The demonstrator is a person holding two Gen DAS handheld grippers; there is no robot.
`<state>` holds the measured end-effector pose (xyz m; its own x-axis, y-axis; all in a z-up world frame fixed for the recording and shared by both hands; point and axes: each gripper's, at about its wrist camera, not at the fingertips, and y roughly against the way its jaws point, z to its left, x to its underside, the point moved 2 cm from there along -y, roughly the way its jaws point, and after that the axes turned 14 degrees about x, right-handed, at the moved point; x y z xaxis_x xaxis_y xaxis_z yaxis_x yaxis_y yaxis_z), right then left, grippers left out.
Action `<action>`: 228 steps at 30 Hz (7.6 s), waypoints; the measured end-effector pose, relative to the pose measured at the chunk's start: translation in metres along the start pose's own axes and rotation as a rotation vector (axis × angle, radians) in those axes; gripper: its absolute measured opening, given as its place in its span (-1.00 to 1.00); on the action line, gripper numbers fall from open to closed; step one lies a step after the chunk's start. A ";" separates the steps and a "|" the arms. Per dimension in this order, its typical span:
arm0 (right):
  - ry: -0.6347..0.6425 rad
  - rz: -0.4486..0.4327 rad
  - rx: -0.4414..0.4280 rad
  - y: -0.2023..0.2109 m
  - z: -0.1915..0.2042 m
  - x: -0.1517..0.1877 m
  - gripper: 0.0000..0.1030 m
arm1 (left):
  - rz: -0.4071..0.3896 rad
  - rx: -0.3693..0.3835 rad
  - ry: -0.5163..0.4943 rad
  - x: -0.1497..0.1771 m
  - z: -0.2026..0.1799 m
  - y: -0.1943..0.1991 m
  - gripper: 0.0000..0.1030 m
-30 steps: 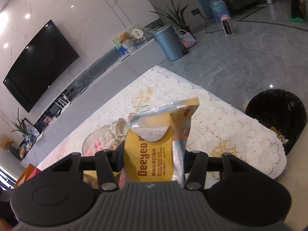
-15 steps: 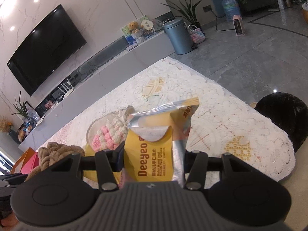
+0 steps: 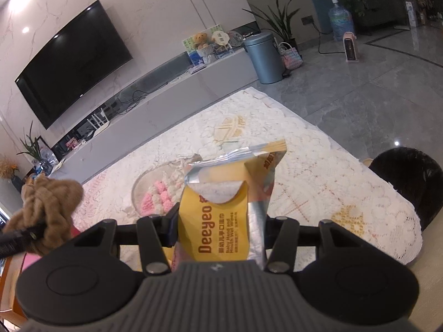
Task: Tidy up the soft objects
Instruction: 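Carry the brown towel and snack bag over the cardboard box with both tools, then open both tools to drop the towel and snack bag into the box, then move both tools back toward the remaining objects on the table, then grasp the yellow cloth with the right tool, then grasp the pink-and-white crocheted item with the left tool while the right tool holds the yellow cloth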
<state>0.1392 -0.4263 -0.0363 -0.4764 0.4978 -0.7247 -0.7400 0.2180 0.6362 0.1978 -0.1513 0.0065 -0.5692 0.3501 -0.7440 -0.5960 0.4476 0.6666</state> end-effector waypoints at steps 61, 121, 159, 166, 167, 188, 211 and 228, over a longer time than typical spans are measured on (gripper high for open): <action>0.642 0.376 -0.345 -0.070 0.484 0.072 0.00 | -0.132 -0.120 0.591 0.081 0.323 0.056 0.11; 0.909 0.170 -0.287 -0.022 0.511 0.092 0.95 | -0.176 -0.191 0.652 0.091 0.328 0.120 0.64; 0.431 0.223 -0.084 0.014 0.152 -0.038 0.95 | -0.011 0.119 0.198 0.016 0.056 0.021 0.62; 0.513 0.237 0.043 -0.034 0.119 -0.011 0.95 | -0.030 0.082 0.186 0.032 0.035 -0.002 0.62; 0.536 0.237 0.040 -0.041 0.117 -0.006 0.95 | -0.032 0.082 0.169 0.034 0.032 -0.004 0.62; 0.912 0.191 -0.002 -0.119 0.153 0.052 0.94 | -0.110 0.016 0.092 0.043 0.013 -0.006 0.62; 0.626 0.171 -0.026 -0.066 0.108 0.016 -0.93 | -0.010 -0.014 -0.016 0.021 -0.010 -0.016 0.62; 0.328 0.026 -0.008 -0.042 0.036 -0.032 -0.92 | 0.309 0.035 -0.754 0.007 -0.089 -0.150 0.79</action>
<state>0.2029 -0.4219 -0.0304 -0.6218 0.2064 -0.7555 -0.7286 0.2013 0.6547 0.2329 -0.2888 -0.0945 -0.1636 0.9161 -0.3659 -0.4491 0.2611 0.8545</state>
